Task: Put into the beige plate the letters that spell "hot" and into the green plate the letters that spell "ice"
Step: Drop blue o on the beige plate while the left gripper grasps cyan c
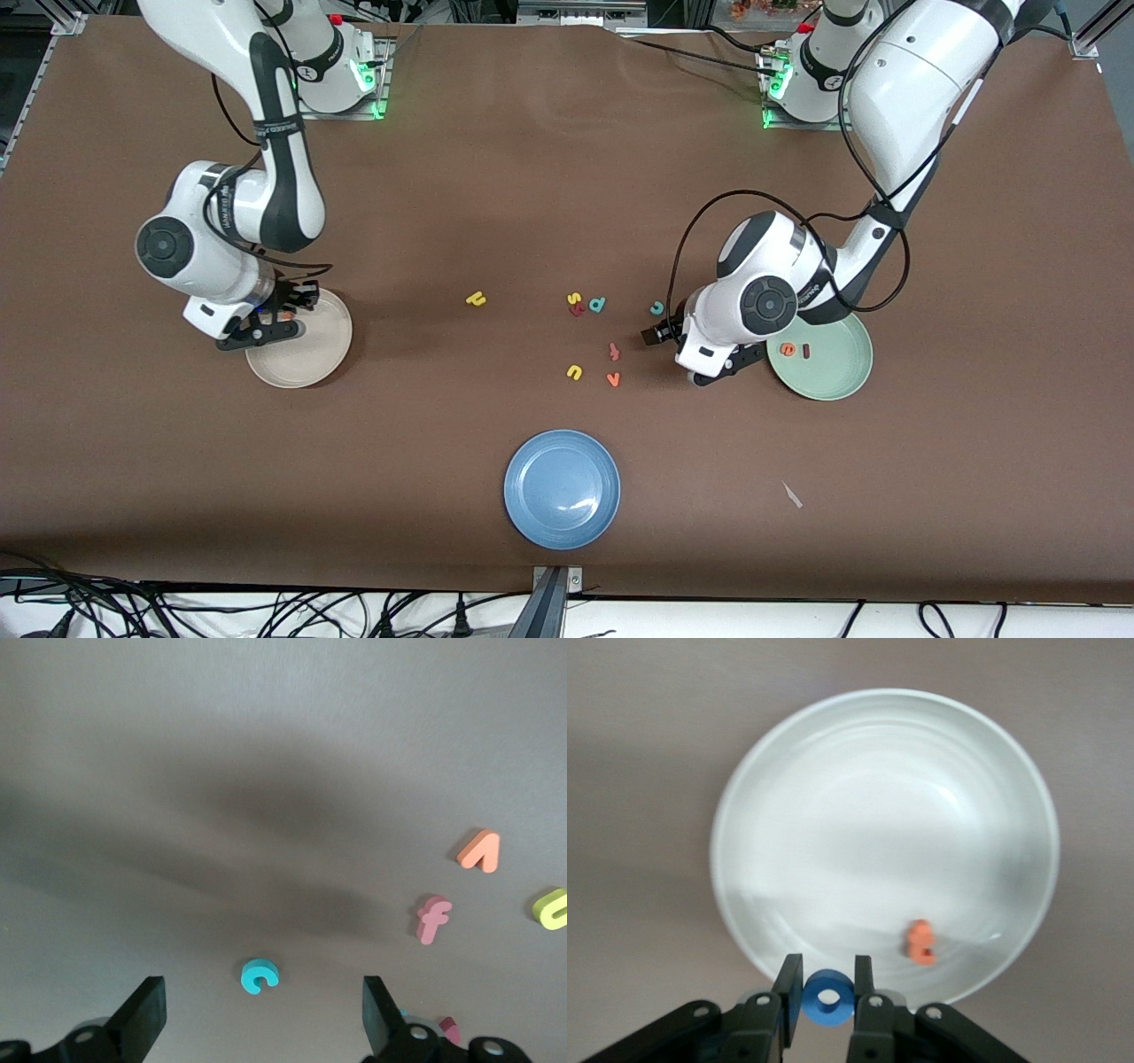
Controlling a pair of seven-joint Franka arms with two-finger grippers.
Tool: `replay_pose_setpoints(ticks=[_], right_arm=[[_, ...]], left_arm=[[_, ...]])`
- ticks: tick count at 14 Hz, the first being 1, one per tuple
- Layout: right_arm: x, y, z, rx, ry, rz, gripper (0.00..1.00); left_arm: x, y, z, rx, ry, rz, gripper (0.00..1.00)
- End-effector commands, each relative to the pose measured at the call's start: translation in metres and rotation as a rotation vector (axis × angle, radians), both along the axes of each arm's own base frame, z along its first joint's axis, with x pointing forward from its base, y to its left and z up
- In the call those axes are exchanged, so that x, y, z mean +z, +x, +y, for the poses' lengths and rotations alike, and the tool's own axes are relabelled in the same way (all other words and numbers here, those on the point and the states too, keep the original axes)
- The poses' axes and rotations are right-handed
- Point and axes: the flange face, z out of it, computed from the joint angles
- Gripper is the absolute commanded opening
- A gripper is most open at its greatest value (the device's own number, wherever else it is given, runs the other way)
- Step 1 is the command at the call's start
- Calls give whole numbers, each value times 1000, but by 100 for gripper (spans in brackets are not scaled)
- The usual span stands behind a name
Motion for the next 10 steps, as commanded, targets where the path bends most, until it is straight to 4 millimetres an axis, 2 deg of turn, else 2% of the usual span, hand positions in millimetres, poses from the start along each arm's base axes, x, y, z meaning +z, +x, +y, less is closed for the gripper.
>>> replay_pose_setpoints(ticks=[1,2,3,5,7,9,10], right_arm=[[-6,-5,-22,-22,66,-16,50],[-5,-4,-21,-31,77,-15,93],[0,0,-20,-22,85,-8,100],[7,11,-18,-20,100,46,100],[14,22,-16,-7,107,89,100],[18,23,-7,-21,122,115,100],[21,22,-5,-83,140,112,100]], left_arm=[[-23,-23,-4,44,13,49,89],[-31,-26,2,54,12,54,88],[-39,-35,-3,66,4,39,85],[-48,-46,-9,110,-2,23,83],[-48,-47,-8,115,-3,21,67],[-50,-48,-12,114,-7,16,58],[-50,-49,-12,112,-7,16,48]])
